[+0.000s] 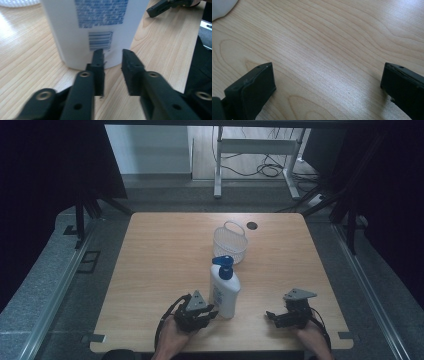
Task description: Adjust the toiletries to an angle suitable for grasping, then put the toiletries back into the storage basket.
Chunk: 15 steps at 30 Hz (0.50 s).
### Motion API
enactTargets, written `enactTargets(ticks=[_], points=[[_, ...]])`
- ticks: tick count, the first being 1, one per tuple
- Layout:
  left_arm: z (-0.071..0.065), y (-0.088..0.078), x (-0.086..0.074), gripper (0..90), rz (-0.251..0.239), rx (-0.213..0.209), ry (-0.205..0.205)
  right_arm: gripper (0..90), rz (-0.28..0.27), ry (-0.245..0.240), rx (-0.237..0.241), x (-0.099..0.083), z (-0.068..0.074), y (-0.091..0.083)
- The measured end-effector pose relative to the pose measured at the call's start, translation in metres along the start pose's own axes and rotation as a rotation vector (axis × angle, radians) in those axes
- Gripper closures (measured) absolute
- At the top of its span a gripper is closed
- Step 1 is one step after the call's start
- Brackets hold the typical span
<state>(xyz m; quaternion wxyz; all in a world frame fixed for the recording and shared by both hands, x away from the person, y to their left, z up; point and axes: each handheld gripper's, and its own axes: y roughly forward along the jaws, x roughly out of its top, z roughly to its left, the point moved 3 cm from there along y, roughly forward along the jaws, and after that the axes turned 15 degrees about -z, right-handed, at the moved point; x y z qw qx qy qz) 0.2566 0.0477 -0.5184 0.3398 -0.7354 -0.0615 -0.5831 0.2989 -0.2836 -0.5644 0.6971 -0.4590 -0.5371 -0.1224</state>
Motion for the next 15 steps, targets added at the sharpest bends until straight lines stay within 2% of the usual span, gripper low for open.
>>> enactTargets(ticks=[10, 15], points=[[0.004, -0.008, -0.006, 44.5, 0.014, 0.037, 0.024, 0.0, -0.002, 0.005, -0.002, 0.0, 0.001, -0.001], [0.007, -0.013, -0.012, 38.2, 0.015, 0.054, 0.014, 1.0, 0.001, 0.001, 0.0, 0.0, 0.001, -0.001]])
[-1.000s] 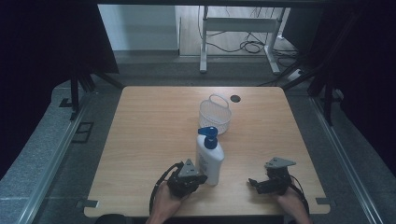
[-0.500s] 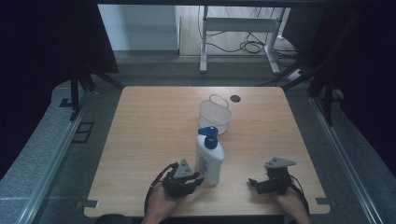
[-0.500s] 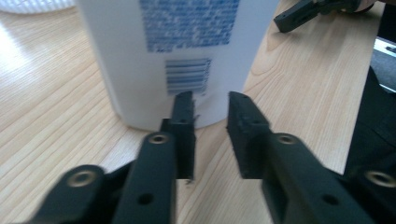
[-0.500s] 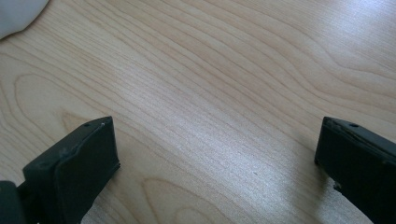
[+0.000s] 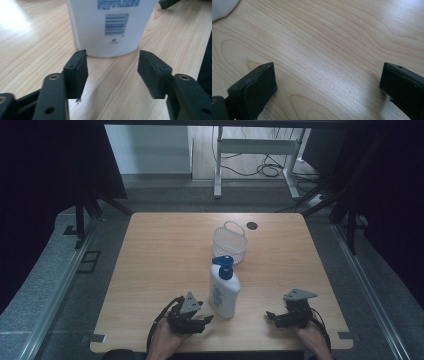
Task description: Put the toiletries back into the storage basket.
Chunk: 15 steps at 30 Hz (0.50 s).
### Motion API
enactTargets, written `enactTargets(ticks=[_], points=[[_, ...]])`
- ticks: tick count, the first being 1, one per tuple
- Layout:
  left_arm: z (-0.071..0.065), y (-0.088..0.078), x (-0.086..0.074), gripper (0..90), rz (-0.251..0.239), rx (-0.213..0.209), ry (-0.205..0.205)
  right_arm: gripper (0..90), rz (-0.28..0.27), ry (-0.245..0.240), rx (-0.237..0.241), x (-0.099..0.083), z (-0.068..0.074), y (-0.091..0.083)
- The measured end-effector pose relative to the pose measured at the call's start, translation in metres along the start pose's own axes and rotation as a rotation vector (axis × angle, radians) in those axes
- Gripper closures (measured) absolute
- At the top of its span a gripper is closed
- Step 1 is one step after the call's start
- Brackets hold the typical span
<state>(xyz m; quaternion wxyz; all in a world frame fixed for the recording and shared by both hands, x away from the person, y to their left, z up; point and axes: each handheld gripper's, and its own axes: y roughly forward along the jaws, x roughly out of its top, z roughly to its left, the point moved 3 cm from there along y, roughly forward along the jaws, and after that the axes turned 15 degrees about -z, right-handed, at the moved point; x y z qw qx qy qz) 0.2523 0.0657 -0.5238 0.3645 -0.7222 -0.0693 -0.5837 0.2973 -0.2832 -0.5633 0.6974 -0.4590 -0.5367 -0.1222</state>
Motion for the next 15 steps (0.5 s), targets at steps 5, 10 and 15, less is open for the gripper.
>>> enactTargets(ticks=[5, 10, 15], points=[[0.004, -0.006, -0.006, 30.9, 0.003, 0.021, -0.013, 2.1, 0.002, -0.014, 0.003, 0.001, 0.003, -0.001], [0.007, -0.013, -0.016, 26.1, 0.003, 0.043, -0.044, 1.5, -0.008, -0.022, 0.017, 0.003, 0.006, -0.002], [0.011, -0.015, -0.025, 23.2, 0.014, 0.071, -0.064, 0.0, -0.02, -0.038, 0.033, 0.006, 0.011, -0.004]])
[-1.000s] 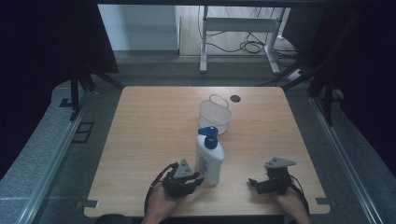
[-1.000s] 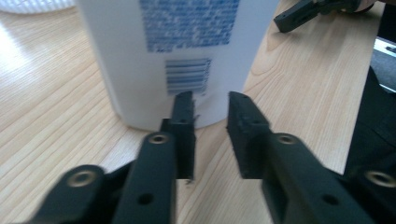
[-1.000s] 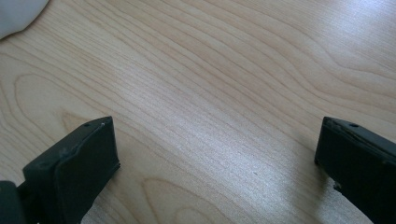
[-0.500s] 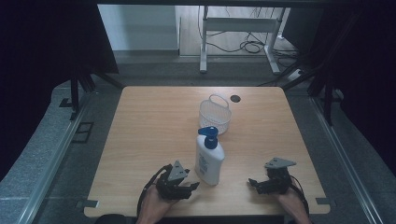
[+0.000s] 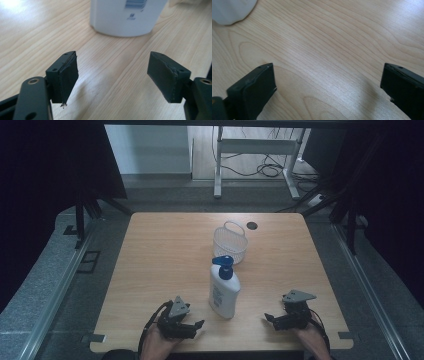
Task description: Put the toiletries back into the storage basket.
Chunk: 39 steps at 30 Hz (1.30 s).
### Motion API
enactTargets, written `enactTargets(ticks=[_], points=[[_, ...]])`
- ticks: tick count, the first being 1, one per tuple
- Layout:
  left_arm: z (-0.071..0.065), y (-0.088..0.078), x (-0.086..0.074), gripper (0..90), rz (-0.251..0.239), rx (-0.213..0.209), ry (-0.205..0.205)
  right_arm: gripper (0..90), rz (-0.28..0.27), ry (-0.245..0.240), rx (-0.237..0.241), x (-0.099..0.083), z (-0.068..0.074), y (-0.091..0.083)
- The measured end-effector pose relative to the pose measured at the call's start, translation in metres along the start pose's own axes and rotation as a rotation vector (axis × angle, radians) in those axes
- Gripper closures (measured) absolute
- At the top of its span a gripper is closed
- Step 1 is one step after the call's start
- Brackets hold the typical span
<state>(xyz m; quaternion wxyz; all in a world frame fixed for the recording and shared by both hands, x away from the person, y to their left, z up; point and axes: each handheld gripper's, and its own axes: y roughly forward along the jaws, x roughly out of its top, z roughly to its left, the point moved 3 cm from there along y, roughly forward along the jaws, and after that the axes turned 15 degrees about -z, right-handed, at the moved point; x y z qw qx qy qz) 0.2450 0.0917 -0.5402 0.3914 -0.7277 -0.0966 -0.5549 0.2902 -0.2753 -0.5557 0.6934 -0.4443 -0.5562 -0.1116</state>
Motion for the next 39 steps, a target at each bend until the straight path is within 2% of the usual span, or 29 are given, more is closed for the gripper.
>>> enactTargets(ticks=[2, 10, 14, 23, 28, 36, 39], points=[[0.003, 0.0, -0.002, 22.4, 0.012, 0.014, 0.008, 0.0, -0.001, -0.003, 0.005, 0.001, 0.001, 0.0], [0.009, 0.005, -0.011, 16.4, 0.07, 0.034, -0.005, 0.0, -0.025, -0.024, 0.017, 0.008, 0.008, -0.005], [0.014, 0.007, -0.015, 15.5, 0.079, 0.051, -0.012, 0.0, -0.023, -0.011, 0.024, 0.012, 0.01, -0.008], [0.022, 0.011, -0.02, 12.6, 0.068, 0.102, -0.001, 0.0, -0.05, -0.024, 0.028, 0.019, 0.015, -0.011], [0.023, 0.011, -0.02, 11.9, 0.061, 0.106, -0.002, 0.0, -0.062, -0.029, 0.041, 0.023, 0.019, -0.011], [0.023, 0.011, -0.021, 11.7, 0.064, 0.106, -0.003, 0.0, -0.072, 0.022, 0.1, 0.032, 0.028, -0.009], [0.023, 0.011, -0.021, 11.8, 0.062, 0.106, -0.003, 0.0, -0.085, 0.02, 0.122, 0.039, 0.034, -0.009]])
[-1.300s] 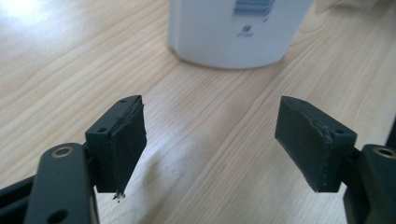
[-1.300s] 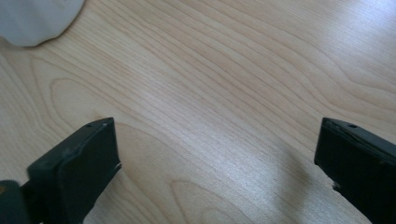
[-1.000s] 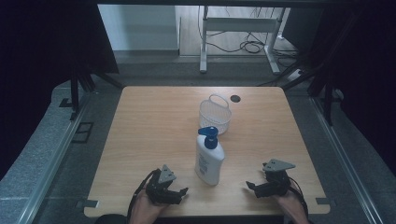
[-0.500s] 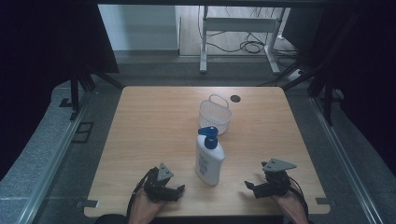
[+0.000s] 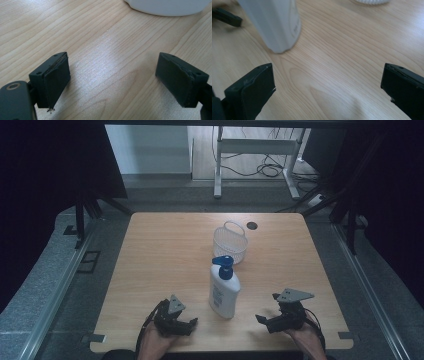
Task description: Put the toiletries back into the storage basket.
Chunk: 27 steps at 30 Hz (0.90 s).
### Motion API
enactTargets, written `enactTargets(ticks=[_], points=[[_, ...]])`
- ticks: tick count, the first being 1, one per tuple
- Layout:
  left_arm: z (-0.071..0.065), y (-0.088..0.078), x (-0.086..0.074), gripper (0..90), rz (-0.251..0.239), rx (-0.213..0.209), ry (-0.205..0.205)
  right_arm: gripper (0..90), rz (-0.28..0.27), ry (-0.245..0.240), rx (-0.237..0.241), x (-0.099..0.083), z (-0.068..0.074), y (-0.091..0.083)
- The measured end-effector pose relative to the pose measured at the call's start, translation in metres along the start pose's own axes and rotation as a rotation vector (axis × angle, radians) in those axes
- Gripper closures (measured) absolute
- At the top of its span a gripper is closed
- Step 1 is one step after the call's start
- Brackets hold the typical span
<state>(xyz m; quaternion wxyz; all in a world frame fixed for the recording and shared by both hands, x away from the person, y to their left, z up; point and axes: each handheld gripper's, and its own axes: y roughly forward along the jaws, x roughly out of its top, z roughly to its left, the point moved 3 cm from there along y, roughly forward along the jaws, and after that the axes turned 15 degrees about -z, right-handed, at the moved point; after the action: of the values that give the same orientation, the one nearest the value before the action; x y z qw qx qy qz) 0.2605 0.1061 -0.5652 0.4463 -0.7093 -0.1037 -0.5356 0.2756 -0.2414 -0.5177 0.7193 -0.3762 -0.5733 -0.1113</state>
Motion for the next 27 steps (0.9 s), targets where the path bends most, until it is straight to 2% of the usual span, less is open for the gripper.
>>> enactTargets(ticks=[14, 22, 27], points=[[-0.001, 0.0, 0.0, 12.0, 0.001, 0.007, -0.003, 0.0, -0.028, -0.037, 0.068, 0.019, 0.027, 0.015], [-0.001, 0.0, 0.0, 12.0, -0.003, 0.01, -0.008, 0.0, -0.026, -0.047, 0.134, 0.033, 0.036, 0.025], [-0.001, 0.0, 0.0, 12.0, -0.002, 0.008, -0.009, 0.0, -0.031, -0.075, 0.135, 0.044, 0.041, 0.029]])
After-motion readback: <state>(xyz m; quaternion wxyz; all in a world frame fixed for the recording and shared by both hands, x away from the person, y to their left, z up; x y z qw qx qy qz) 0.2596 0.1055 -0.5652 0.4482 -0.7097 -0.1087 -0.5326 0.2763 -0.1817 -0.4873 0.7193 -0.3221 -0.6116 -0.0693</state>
